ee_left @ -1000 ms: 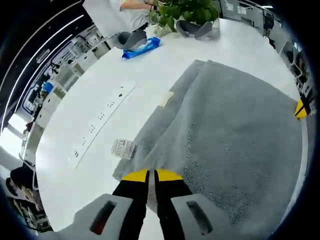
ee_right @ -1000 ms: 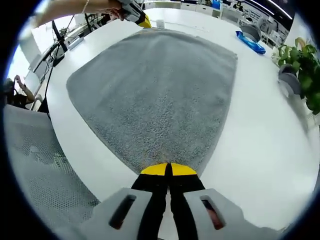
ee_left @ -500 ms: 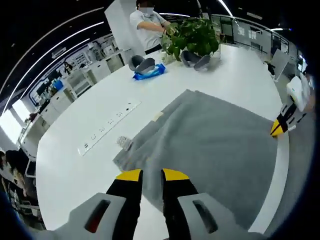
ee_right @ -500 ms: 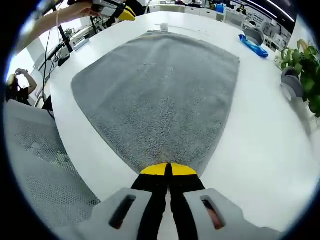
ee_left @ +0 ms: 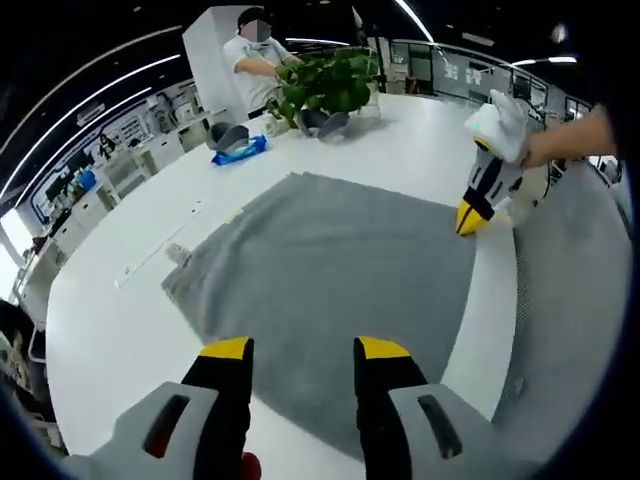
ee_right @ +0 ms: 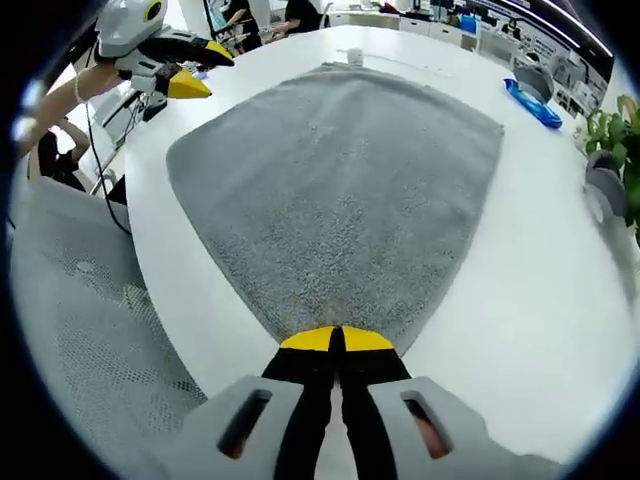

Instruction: Fold the towel on the table until its edges align and the towel forms a compact rectangular stack.

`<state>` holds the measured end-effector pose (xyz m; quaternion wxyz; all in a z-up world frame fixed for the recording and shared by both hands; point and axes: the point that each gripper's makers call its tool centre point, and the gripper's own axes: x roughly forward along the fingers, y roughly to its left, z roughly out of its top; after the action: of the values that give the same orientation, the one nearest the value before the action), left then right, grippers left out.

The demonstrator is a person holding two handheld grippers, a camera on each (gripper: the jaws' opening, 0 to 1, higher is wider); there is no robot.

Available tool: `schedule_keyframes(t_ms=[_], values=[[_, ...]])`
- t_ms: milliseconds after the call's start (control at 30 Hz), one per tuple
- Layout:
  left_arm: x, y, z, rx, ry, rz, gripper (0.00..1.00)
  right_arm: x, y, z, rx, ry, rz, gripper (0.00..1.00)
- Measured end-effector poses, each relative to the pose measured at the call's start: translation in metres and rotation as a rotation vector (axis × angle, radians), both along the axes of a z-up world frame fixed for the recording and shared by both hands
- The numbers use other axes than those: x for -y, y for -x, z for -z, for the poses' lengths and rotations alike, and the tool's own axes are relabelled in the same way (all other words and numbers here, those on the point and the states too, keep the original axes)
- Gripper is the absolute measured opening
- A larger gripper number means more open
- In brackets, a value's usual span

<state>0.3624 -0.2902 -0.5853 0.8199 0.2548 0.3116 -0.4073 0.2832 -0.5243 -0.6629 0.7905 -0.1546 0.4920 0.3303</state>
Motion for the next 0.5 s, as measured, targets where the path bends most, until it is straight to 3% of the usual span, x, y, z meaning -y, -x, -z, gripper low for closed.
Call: schedule_keyframes(t_ms=[167,267,500], values=[[-0.006,0.018,0.012,-0.027,0.007,0.011,0.44,-0.001,0.001,0.0,-0.006,0.011,-0.077,0.0],[-0.004,0.034,0.023,-0.077,0.023,0.015,0.43,-0.002,0.002,0.0,-0.004,0.023,-0.14,0.0],[0.004,0.066,0.048,-0.172,-0.027,0.101,0.43,-0.004,0.006,-0.001,-0.027,-0.005,-0.221,0.02]])
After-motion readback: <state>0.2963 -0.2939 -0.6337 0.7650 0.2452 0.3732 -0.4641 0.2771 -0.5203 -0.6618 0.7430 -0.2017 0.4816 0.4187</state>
